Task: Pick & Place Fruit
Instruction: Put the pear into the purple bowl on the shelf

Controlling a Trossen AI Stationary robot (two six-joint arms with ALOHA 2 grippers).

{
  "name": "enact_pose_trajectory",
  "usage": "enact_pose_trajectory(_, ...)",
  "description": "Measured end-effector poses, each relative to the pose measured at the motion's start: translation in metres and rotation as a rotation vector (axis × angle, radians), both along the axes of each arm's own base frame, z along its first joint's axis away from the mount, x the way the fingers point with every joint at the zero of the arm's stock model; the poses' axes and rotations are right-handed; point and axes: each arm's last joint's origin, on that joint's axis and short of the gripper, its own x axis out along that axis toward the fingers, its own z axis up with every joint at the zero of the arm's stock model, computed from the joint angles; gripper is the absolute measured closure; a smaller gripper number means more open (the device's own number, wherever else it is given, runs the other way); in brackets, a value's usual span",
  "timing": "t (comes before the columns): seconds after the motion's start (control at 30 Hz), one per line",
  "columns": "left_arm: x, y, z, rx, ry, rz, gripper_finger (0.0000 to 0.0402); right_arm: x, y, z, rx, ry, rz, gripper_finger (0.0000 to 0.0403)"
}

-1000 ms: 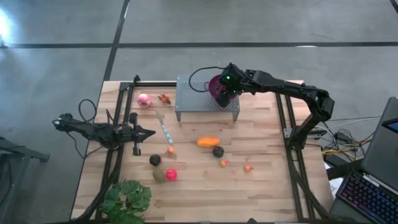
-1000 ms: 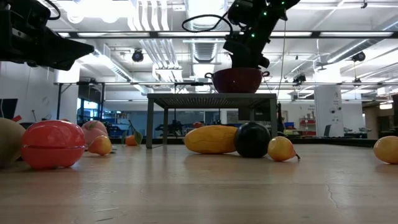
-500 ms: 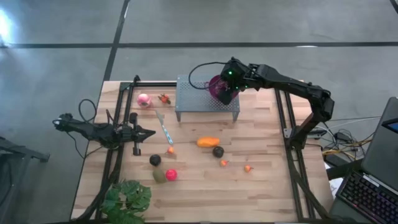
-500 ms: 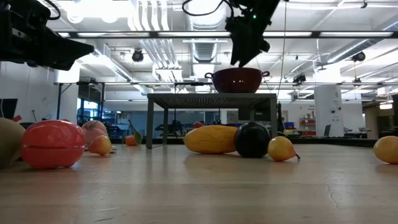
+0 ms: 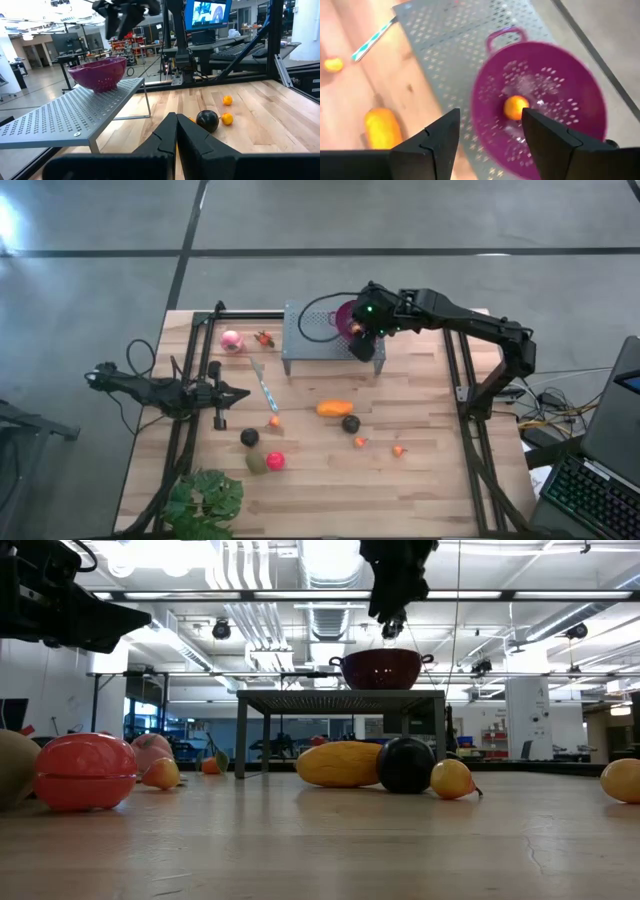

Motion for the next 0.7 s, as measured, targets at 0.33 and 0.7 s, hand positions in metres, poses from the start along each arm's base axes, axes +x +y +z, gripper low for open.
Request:
enact_pose_trajectory(0.33, 0.0, 0.0, 0.0, 0.0, 0.0, 0.0, 0.039, 0.002, 0.051, -0.006, 0.048, 0.097, 0.111, 0.0213)
enact_pose_trajectory(0.7, 0.0, 0.0, 0.0, 0.0, -0.001, 0.0, 0.039, 0.002, 0.123, -0.007, 0.091, 0.11, 0.244, 0.0227)
